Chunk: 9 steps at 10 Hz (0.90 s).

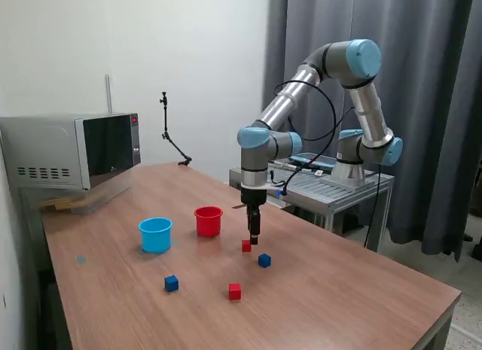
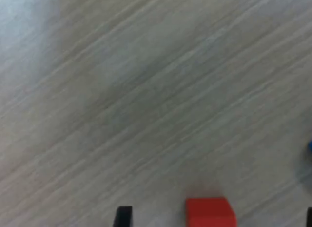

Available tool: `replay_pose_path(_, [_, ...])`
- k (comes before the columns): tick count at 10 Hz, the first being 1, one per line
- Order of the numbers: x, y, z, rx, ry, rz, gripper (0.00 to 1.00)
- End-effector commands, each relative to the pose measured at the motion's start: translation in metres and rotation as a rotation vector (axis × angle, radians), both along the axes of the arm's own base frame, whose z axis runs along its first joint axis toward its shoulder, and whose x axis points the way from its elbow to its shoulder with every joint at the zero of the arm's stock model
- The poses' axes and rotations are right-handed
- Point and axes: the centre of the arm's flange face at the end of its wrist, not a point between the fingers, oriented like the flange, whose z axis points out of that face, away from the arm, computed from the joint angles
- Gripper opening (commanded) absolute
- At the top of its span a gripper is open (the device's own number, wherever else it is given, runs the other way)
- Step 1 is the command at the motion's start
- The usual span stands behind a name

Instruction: Place red objects in the red bin, and blue objects in the blue bin.

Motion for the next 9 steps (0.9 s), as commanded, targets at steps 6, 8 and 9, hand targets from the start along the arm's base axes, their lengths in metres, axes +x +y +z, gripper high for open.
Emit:
replay_pose_path(6, [-0.0064,0.0131,-0.0181,-0.001,0.011,0.12,1.0])
replay_pose_path(8, [-0.0077,0.0132,-0.0178,0.0,0.019,0.14,1.0])
replay_pose_path(9, [-0.0077,0.0133,-0.0168,0.0,0.021,0.141,1.0])
